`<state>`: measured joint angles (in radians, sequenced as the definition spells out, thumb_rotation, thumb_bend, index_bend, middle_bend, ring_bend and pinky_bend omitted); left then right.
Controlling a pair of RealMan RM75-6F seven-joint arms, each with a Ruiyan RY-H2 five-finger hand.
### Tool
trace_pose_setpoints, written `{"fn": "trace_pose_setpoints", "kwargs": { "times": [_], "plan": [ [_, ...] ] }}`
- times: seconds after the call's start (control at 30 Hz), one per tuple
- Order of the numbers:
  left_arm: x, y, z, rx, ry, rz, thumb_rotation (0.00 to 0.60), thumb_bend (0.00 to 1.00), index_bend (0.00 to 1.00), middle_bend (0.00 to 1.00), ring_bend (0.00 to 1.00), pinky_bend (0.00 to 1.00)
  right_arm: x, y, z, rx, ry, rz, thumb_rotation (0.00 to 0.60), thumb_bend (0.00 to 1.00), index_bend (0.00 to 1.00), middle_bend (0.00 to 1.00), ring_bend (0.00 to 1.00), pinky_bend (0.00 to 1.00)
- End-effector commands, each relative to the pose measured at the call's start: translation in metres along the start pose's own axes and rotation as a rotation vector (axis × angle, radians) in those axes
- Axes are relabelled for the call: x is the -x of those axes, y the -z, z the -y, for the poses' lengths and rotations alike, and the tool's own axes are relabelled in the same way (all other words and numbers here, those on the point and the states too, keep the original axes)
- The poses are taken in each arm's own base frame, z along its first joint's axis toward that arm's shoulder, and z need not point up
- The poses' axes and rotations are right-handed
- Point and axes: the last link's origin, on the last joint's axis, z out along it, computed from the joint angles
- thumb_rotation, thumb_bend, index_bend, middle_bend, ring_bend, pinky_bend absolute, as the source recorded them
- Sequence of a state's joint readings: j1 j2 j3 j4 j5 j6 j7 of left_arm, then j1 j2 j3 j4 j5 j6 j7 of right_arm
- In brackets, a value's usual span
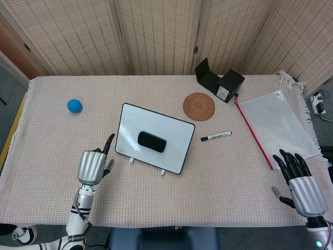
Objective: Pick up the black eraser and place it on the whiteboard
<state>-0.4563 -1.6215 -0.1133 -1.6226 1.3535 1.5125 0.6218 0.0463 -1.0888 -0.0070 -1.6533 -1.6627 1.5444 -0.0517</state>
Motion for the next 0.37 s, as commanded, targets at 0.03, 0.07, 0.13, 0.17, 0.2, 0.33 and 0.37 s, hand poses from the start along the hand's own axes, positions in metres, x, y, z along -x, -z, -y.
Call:
{"fn": "trace_pose_setpoints", "kwargs": {
  "times": [0.03, 0.07, 0.13, 0.17, 0.2, 0.33, 0.37],
  "plan": [
    [-0.043, 0.072, 0.067, -0.088, 0.005, -0.038, 0.6, 0.29, 0.12, 0.24, 0.17, 0.26, 0.002, -0.002, 0.002, -0.001, 0.005, 0.004, 0.6, 0.31, 0.0, 0.0, 0.0, 0.0],
    [-0.047, 0.081, 0.075, -0.109, -0.013, -0.07, 0.6, 0.26, 0.12, 0.19, 0.12, 0.19, 0.003, -0.003, 0.002, -0.001, 0.006, 0.007, 0.6, 0.31, 0.0, 0.0, 0.0, 0.0],
    [-0.051, 0.102, 0.092, -0.151, -0.019, -0.102, 0.6, 0.24, 0.12, 0.13, 0.06, 0.11, 0.004, -0.004, 0.004, -0.004, 0.009, 0.01, 0.6, 0.31, 0.0, 0.0, 0.0, 0.0],
    [-0.051, 0.111, 0.098, -0.16, -0.012, -0.099, 0.6, 0.24, 0.12, 0.12, 0.04, 0.1, 0.005, -0.004, 0.004, -0.003, 0.01, 0.011, 0.6, 0.31, 0.0, 0.0, 0.0, 0.0],
    [-0.05, 0.121, 0.105, -0.171, -0.004, -0.088, 0.6, 0.24, 0.11, 0.12, 0.04, 0.07, 0.006, -0.005, 0.004, 0.0, 0.014, 0.016, 0.6, 0.31, 0.0, 0.0, 0.0, 0.0],
    [-0.043, 0.143, 0.125, -0.212, 0.014, -0.072, 0.6, 0.24, 0.1, 0.1, 0.01, 0.02, 0.009, -0.006, 0.004, 0.016, 0.022, 0.031, 0.6, 0.31, 0.0, 0.0, 0.0, 0.0],
    [-0.043, 0.145, 0.127, -0.208, -0.003, -0.061, 0.6, 0.24, 0.09, 0.09, 0.0, 0.01, 0.009, -0.007, 0.004, 0.017, 0.024, 0.032, 0.6, 0.31, 0.0, 0.0, 0.0, 0.0]
  ]
}}
